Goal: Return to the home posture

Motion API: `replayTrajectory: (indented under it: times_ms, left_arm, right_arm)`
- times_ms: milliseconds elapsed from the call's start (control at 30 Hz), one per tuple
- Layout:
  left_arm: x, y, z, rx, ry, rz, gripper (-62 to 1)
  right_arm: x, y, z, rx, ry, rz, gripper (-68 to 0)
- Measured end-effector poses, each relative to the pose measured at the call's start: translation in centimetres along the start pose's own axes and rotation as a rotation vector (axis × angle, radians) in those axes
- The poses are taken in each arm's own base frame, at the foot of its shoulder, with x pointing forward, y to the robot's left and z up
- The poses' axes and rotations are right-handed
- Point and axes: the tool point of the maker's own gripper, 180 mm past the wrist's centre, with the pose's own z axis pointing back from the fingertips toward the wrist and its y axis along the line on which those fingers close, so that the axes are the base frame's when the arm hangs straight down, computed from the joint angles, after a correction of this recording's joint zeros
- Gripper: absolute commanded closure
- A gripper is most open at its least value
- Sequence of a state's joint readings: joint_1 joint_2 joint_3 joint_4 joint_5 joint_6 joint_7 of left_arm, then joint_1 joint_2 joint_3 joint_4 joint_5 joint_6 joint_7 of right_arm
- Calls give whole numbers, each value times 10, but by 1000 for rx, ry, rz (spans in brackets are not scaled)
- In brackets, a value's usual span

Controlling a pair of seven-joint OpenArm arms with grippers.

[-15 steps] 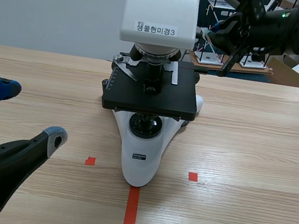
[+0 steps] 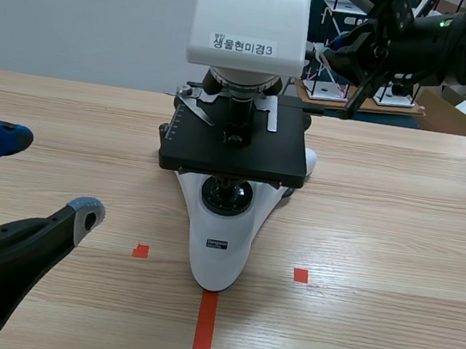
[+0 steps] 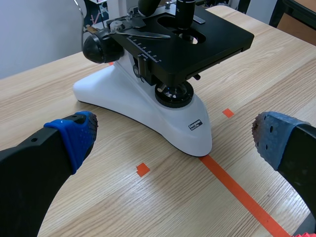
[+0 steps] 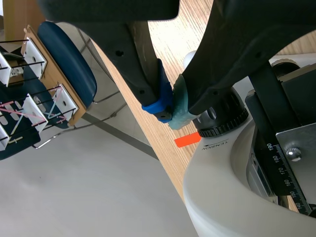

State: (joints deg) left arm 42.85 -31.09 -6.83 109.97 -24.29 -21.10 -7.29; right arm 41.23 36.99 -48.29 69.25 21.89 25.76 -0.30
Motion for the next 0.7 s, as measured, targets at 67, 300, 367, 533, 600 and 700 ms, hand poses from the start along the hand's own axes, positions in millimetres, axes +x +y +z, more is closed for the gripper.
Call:
replayTrajectory:
  times_ms: [67, 300, 367, 533, 600, 700]
  left_arm:
    - [0, 0, 0, 0, 0, 0, -623]
    - [0, 0, 0, 0, 0, 0, -623]
    - [0, 0, 0, 0, 0, 0, -623]
    - [0, 0, 0, 0, 0, 0, -623]
    - [0, 0, 0, 0, 0, 0, -623]
    - [0, 0, 0, 0, 0, 0, -623]
  right_arm:
    - [0, 0, 0, 0, 0, 0, -48]
    - [-9, -7, 15, -48, -14, -38, -364]
    - [-16, -14, 29, -92, -31, -70, -439]
    - [-41, -29, 79, -269, -29, -143, -613]
    - [-51, -23, 97, -306, -14, -168, -662]
    - [-58, -2, 117, -329, -11, -207, -679]
